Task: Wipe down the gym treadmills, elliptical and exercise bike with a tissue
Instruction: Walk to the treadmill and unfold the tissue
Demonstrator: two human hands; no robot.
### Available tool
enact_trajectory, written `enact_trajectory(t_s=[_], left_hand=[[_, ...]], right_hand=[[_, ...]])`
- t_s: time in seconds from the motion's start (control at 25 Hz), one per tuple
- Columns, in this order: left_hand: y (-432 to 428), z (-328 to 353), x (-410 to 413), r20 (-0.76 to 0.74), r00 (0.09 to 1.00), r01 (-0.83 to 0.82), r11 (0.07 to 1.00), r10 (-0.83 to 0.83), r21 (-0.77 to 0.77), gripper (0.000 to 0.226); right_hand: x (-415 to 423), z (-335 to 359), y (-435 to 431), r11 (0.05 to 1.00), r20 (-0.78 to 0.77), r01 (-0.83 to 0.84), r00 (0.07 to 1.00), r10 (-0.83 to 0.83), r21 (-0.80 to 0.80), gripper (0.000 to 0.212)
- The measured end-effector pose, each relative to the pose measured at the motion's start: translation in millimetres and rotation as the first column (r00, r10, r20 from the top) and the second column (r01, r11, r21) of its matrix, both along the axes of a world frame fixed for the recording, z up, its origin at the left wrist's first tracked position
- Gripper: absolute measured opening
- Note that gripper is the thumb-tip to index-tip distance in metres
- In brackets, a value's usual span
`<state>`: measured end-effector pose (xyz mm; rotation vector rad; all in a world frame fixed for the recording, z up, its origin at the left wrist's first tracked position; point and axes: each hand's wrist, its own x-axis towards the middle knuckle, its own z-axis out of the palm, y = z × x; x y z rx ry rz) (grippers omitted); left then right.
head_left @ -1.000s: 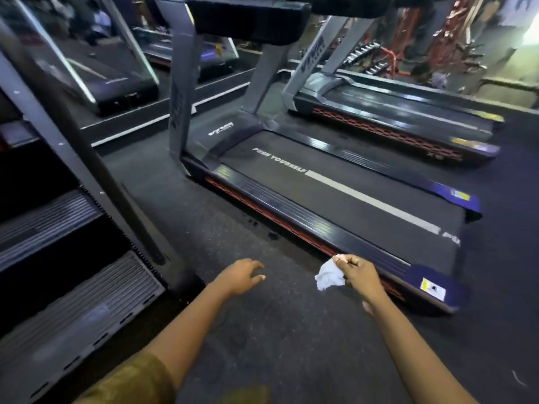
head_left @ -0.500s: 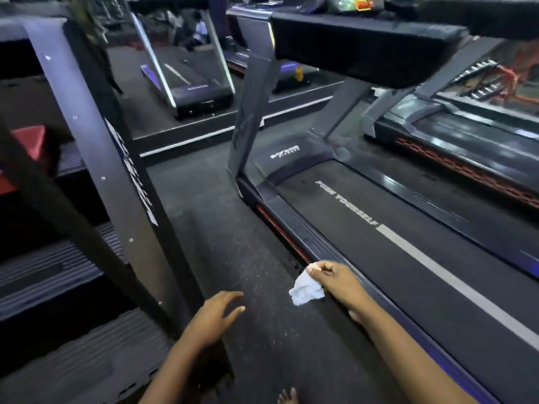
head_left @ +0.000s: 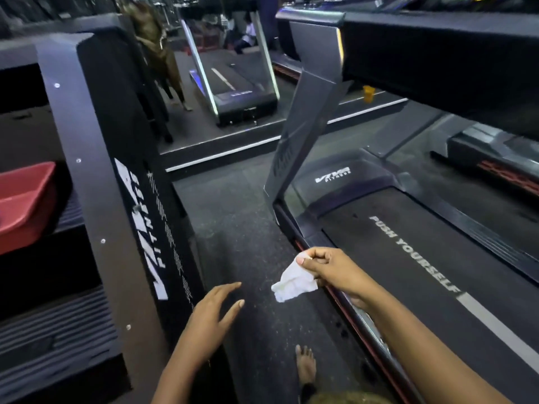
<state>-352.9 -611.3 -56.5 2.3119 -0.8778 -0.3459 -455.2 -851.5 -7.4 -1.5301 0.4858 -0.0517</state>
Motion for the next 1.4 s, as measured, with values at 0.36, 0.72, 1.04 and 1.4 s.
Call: enact_trajectory(t_s=[0.36,0.72,1.04,1.4], left_hand=[[-134.4,50.8,165.8,-0.174,0.985,-0.038,0.954,-0.015,-0.296,0.037],[-259.1,113.0,284.8,-0.298,0.845,0.245,0.817,-0.444,-0.523,0.050],[-329.3,130.2,355.1,-0.581,0.551,0.233,0.779,-0.599,-0.582,0.020],[-322.6,132.2,367.5,-0.745,0.272,0.429,0.770,-0.609,-0.472,0.045]], right_hand=[[180.0,51.7,-103.2,0.988,-0.027,-0.028,0.999,0.033,0.149,0.021],[274.9,78.3,-150.5,0.761,0.033,0.398,0.876,-0.481,0.512,0.011],[310.5,105.8,-123.8,0.479,0.121,0.713,0.492,-0.862,0.512,0.028],[329.3,103.0,-74.3,0.194,0.116,0.980,0.197,-0.974,-0.033,0.047]])
